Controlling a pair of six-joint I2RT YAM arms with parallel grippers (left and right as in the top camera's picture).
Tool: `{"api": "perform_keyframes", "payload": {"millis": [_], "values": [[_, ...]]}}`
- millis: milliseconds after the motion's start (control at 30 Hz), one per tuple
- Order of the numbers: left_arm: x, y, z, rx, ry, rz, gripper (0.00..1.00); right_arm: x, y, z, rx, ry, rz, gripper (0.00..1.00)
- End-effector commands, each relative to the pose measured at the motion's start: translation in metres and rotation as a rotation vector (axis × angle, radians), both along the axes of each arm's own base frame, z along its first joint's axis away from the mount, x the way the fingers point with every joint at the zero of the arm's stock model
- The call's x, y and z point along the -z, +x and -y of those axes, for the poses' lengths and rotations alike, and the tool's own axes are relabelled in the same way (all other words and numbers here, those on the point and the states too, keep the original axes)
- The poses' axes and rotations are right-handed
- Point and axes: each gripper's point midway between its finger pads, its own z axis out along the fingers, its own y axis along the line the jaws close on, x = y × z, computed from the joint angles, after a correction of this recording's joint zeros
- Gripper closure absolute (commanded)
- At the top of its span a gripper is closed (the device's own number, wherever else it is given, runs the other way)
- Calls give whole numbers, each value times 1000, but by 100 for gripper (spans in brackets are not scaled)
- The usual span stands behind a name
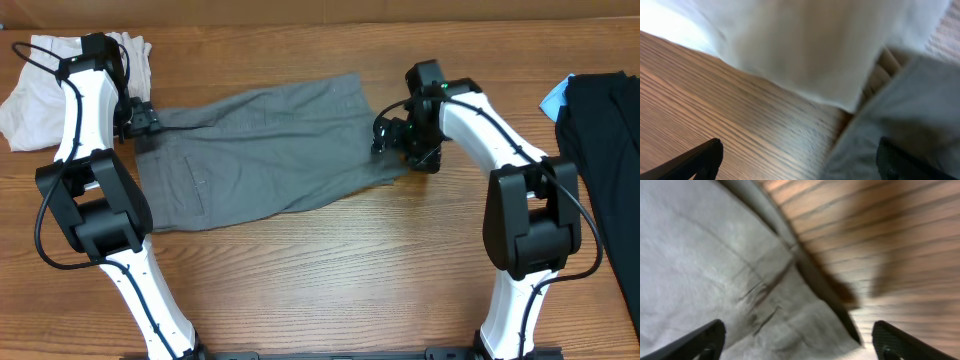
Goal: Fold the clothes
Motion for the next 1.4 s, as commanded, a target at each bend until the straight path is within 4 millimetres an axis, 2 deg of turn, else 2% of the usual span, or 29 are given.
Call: {"api": "perform_keyframes", "payload": {"millis": [0, 133, 267, 400, 533, 700, 800, 933, 1100, 1300, 1367], "values": [[-16, 5, 23, 23, -115, 47, 0, -23, 25, 34, 64, -71, 64, 0], [-9, 7, 68, 182, -377, 68, 0, -37, 35, 78, 145, -97, 67, 0], [4, -6, 66, 166, -414, 28, 0, -37, 32, 108, 195, -96, 43, 0], [17, -16, 70, 213, -533, 39, 0, -37, 25, 122, 190, -92, 20, 0], [24, -31, 71, 250, -707, 91, 0, -37, 25, 127, 198, -92, 19, 0], [32, -47, 54, 242, -736, 97, 0, -37, 26, 127, 198, -92, 24, 0], [35, -54, 56, 252, -777, 105, 0, -37, 26, 127, 198, -92, 24, 0], [48, -63, 72, 251, -840, 101, 0, -37, 26, 127, 198, -92, 23, 0], [67, -69, 103, 251, -963, 155, 0, -37, 26, 127, 198, -92, 23, 0], [79, -73, 134, 288, -1002, 141, 10, -37, 27, 125, 198, -83, 27, 0], [82, -70, 143, 286, -996, 133, 23, -38, 27, 123, 197, -67, 28, 0]]}}
